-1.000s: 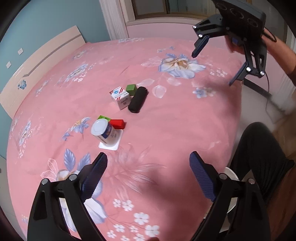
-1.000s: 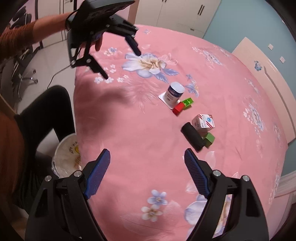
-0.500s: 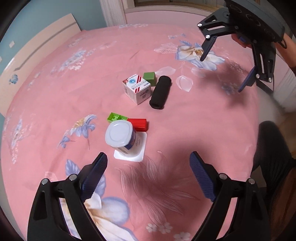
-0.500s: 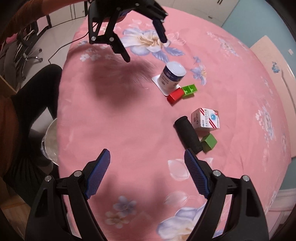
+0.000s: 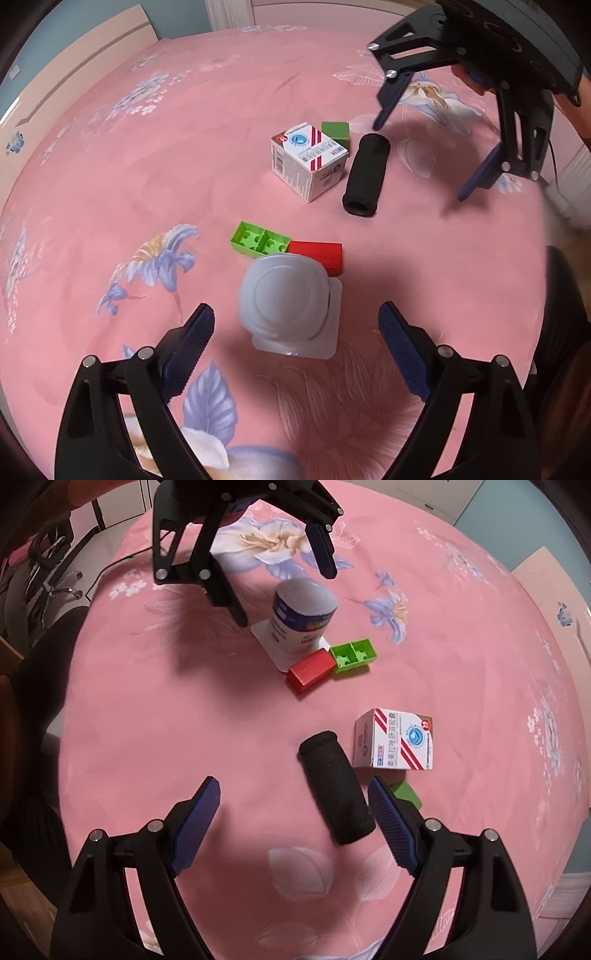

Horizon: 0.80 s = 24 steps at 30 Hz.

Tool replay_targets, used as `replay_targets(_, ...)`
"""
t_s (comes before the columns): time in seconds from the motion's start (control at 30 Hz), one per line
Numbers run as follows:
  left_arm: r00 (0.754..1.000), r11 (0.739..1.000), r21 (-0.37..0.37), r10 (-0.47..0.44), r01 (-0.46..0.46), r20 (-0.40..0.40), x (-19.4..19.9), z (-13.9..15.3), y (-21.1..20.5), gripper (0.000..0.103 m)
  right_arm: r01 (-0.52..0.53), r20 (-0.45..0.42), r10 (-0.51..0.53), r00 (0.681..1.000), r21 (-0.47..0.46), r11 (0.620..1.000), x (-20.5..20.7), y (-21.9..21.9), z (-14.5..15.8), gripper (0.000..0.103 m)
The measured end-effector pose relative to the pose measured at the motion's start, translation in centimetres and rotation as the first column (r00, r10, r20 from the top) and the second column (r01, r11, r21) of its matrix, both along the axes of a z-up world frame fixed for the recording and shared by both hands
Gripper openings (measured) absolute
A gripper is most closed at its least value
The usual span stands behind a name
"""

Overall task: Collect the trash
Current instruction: 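Move both tools back over the bed toward the remaining items, then grasp the black foam tube with the right tool while the left tool grasps the white yogurt tub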

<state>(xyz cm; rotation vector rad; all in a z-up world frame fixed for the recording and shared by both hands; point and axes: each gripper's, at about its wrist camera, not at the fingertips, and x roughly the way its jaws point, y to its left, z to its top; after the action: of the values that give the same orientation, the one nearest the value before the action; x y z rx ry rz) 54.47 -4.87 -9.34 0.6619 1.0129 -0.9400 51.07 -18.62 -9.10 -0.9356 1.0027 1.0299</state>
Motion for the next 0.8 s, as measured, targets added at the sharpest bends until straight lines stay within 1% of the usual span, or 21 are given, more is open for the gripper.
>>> replay_targets(0.13, 1.000, 1.000, -0.006, 0.002, -0.002, -0.020, 0.6, -0.9, -0.5, 0.092, 0.001, -0.009, -0.001, 1.000, -0.020, 1.000, 1.2, 0.3, -1.3, 0.081)
replay_targets(0.27, 0.999, 1.000, -0.003, 0.003, -0.003, -0.033, 0.8, -1.5, -0.9, 0.092, 0.025, -0.032, -0.027, 0.999, -0.033, 0.999, 2.5, 0.3, -2.5, 0.081)
replay_targets(0.33, 0.999, 1.000, -0.004, 0.006, -0.006, -0.044, 1.0, -1.7, -1.0, 0.092, 0.033, -0.038, -0.034, 0.999, -0.040, 0.999, 3.0, 0.2, -3.0, 0.079)
replay_targets(0.47, 0.999, 1.000, 0.000, 0.000, 0.000, -0.051, 1.0, -2.1, -1.2, 0.092, 0.048, -0.055, -0.051, 0.997, -0.048, 0.998, 3.9, 0.2, -3.8, 0.066)
replay_targets(0.5, 0.999, 1.000, 0.001, 0.004, -0.004, -0.047, 1.0, -2.2, -1.2, 0.091, 0.051, -0.058, -0.054, 0.997, -0.055, 0.997, 4.1, 0.2, -4.1, 0.061)
replay_targets(0.57, 0.999, 1.000, -0.001, 0.009, -0.009, -0.053, 1.3, -2.4, -1.3, 0.083, 0.045, -0.065, -0.050, 0.997, -0.081, 0.996, 4.2, 0.2, -4.8, 0.054)
replay_targets(0.63, 0.998, 1.000, 0.007, 0.010, -0.009, -0.062, 1.3, -2.7, -1.2, 0.065, 0.047, -0.058, -0.052, 0.997, -0.083, 0.995, 4.2, 0.1, -5.0, 0.052)
replay_targets(0.7, 0.998, 1.000, 0.010, 0.002, -0.001, -0.068, 1.2, -2.8, -1.1, 0.060, 0.051, -0.056, -0.055, 0.997, -0.072, 0.996, 4.3, -0.2, -4.9, 0.047)
replay_targets(0.73, 0.998, 1.000, 0.011, -0.001, 0.001, -0.069, 1.3, -2.9, -1.1, 0.054, 0.056, -0.056, -0.060, 0.997, -0.069, 0.996, 4.4, -0.3, -4.9, 0.045)
replay_targets(0.77, 0.998, 1.000, 0.010, 0.003, -0.002, -0.070, 1.3, -2.9, -1.0, 0.051, 0.060, -0.054, -0.064, 0.996, -0.071, 0.996, 4.5, -0.3, -4.9, 0.043)
replay_targets(0.8, 0.997, 1.000, 0.010, 0.007, -0.007, -0.074, 1.4, -2.9, -1.0, 0.050, 0.063, -0.057, -0.067, 0.996, -0.073, 0.995, 4.6, -0.4, -4.9, 0.043)
